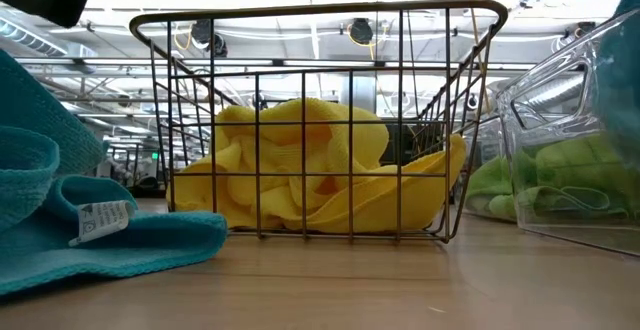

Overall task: Sort microfiber towel by color & place in baskets
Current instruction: Put the top blue microfiber cloth into the bottom transparent bin, then put the blue microfiber cloth into the bottom transparent bin

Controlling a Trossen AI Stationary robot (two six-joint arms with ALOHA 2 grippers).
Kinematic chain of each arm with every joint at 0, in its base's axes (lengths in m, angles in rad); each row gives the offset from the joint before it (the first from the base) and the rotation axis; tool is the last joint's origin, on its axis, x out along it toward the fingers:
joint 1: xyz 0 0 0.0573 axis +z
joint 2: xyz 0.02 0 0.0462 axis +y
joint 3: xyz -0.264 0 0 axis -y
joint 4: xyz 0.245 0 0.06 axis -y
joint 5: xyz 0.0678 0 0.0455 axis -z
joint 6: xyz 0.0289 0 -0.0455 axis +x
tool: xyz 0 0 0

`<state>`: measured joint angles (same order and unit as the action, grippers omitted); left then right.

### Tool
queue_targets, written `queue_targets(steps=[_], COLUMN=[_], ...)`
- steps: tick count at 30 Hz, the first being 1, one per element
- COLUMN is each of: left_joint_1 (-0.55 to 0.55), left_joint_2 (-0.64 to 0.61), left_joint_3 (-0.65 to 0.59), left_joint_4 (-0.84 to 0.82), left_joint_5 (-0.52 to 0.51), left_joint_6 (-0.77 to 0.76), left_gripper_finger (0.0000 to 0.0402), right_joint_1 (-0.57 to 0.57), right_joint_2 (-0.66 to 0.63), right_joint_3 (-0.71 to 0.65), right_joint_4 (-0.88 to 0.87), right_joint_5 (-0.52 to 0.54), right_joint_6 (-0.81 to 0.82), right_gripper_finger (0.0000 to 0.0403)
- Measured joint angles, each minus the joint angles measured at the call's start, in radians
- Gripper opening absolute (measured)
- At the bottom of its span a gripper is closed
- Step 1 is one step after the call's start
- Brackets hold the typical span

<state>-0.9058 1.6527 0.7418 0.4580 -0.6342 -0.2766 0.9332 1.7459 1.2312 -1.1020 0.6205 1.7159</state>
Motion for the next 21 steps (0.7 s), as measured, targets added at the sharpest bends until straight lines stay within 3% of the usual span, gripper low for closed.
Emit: queue_targets(steps=[5,14,21], left_joint_1=[0.0,0.003,0.003], left_joint_2=[0.0,0.0,0.0], left_joint_3=[0.0,0.0,0.0], left_joint_4=[-0.004,-0.004,-0.075], left_joint_5=[0.0,0.0,0.0], left_joint_6=[-0.007,-0.007,-0.081], left_gripper_finger=[0.0294,0.0294,0.0294], right_joint_1=[-0.056,-0.139,-0.149], right_joint_2=[-0.007,-0.007,-0.007], right_joint_3=[0.0,0.023,0.167], right_joint_4=[-0.005,-0.029,-0.155], right_joint_5=[-0.139,-0.179,-0.178], right_joint_6=[-0.038,-0.181,-0.225], right_gripper_finger=[0.0104,0.0201,0.0232])
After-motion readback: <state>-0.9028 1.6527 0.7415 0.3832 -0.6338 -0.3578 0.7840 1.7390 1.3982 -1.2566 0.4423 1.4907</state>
